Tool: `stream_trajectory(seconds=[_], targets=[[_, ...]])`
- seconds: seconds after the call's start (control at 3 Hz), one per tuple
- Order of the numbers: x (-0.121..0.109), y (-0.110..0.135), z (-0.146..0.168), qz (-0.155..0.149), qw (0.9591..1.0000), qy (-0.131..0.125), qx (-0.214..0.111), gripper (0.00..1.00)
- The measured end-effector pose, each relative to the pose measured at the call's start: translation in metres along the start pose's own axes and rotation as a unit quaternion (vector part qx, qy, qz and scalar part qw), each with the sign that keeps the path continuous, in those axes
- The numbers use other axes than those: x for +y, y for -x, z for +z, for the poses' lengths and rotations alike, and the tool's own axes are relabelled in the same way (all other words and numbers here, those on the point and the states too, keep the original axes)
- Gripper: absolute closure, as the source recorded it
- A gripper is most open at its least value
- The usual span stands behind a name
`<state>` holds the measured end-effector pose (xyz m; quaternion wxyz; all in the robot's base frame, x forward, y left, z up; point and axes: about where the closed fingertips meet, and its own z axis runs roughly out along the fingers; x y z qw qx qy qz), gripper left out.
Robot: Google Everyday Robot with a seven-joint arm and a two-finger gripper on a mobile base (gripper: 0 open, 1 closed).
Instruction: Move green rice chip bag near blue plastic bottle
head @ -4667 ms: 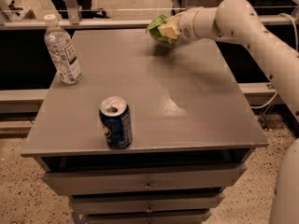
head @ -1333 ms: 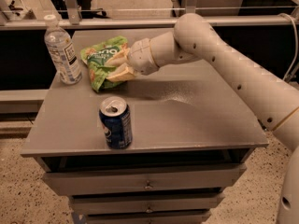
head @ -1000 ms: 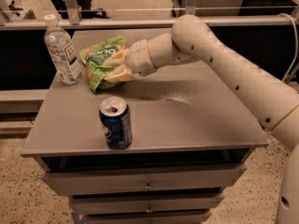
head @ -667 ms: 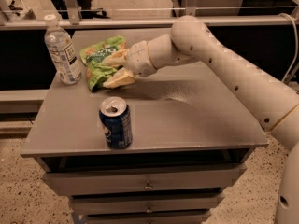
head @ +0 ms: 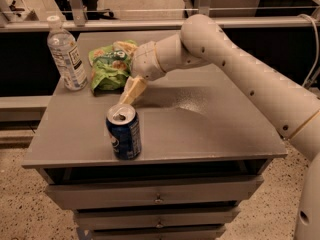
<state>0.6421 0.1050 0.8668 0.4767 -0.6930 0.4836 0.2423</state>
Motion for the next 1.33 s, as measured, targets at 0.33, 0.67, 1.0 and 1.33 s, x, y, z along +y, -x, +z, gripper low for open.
stream_trajectory(seconds=[0.33,0.67,1.0,1.33], targets=[[-0.041,0.028,-0.054,-0.027,0.9976,-0.057,0.029,0.0],[-0.084,0.067,-0.123,-0.048,0.988,-0.137,0.051,0.0],[-0.108,0.106,-0.198,-0.07,0.9704,-0.221,0.07,0.0],[-0.11,0.11,-0.205,-0.072,0.968,-0.23,0.071,0.0]])
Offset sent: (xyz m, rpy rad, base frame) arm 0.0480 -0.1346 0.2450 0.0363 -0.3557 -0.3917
